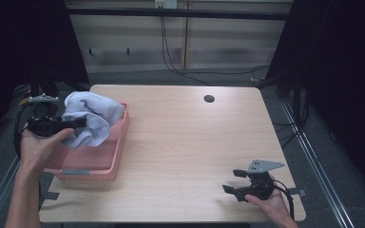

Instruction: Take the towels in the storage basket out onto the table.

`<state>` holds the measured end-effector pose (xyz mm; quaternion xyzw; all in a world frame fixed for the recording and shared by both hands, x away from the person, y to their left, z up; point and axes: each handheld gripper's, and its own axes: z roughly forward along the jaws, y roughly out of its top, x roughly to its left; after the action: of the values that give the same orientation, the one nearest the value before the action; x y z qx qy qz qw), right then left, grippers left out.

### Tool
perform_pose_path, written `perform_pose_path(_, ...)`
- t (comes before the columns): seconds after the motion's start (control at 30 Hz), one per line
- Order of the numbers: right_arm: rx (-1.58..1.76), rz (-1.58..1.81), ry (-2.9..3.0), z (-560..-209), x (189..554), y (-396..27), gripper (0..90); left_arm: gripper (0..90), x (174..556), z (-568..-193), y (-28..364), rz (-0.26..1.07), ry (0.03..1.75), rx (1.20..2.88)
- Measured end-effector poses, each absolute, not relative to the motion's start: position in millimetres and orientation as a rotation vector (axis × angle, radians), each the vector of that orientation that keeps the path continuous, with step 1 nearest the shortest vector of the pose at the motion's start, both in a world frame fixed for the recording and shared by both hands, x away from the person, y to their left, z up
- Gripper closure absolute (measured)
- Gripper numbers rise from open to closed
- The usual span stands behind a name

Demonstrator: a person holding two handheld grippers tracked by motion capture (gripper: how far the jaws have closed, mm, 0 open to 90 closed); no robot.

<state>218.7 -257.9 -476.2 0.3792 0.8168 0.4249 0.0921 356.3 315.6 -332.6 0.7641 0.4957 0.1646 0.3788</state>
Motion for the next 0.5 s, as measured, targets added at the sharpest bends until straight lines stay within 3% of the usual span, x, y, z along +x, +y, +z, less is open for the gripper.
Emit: perform_pose_path(0.5,1.126,1.264,2.427,-476,219,-258,24.3,52.4,352,-312,288,0.463,1.199,1.958)
